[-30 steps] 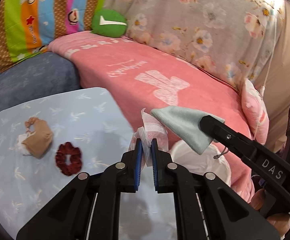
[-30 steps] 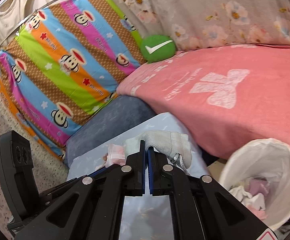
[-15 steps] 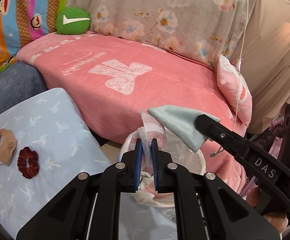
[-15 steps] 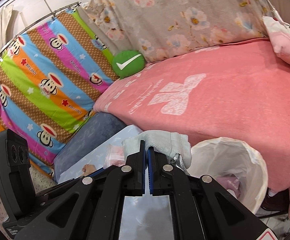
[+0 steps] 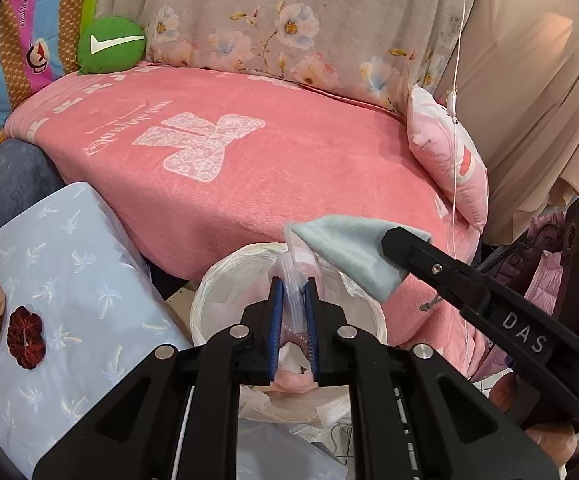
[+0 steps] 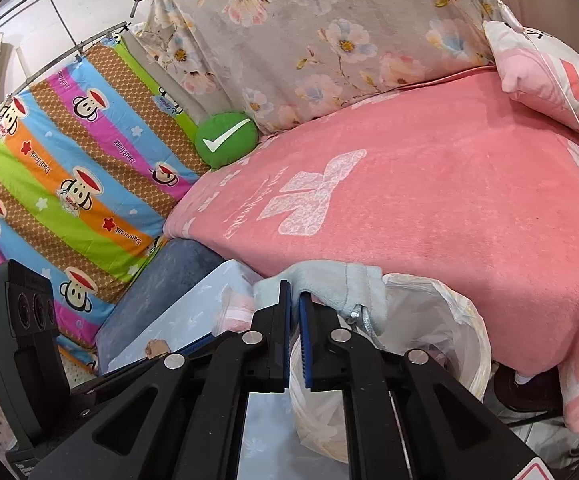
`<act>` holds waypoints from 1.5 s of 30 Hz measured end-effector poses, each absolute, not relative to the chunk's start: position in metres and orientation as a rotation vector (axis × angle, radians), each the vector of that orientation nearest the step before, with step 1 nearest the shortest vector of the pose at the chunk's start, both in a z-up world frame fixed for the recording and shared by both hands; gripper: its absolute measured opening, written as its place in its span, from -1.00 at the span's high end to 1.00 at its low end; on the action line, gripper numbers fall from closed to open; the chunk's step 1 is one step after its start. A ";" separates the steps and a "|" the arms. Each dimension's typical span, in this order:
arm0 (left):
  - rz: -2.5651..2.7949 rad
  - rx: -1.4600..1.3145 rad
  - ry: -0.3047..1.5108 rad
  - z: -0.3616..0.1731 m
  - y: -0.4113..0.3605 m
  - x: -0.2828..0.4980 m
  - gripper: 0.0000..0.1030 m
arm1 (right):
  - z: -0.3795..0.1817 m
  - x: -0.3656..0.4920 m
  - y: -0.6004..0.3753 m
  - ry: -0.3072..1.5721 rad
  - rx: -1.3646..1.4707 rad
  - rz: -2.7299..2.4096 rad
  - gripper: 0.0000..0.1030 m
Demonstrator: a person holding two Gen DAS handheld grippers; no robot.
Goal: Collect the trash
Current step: 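Open both tools to drop the cloth and grey pouch into the bin, then move both open tools back over the sock and stocking bundle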
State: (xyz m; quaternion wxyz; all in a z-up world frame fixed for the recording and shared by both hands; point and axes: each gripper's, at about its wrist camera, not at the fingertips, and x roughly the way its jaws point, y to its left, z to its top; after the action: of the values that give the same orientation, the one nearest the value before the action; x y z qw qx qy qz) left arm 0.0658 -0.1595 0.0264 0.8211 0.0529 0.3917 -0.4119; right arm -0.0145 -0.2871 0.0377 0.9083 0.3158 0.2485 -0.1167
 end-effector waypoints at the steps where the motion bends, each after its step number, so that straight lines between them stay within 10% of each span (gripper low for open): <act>1: -0.876 0.117 0.835 0.026 -0.161 0.065 0.77 | 0.038 -0.015 -0.287 0.513 0.652 -0.242 0.84; 11: -0.835 0.107 0.829 0.025 -0.161 0.068 0.16 | 0.037 -0.017 -0.288 0.511 0.656 -0.240 0.80; 45: -0.615 0.029 0.861 0.003 -0.080 0.098 0.09 | 0.003 0.029 -0.208 0.697 0.442 -0.197 0.59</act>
State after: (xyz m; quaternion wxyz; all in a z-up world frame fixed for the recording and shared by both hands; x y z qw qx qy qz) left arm 0.0984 -0.0800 0.0031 0.8633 0.0136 0.4106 -0.2931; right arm 0.0286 -0.2084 0.0026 0.9113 0.2146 0.3381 -0.0957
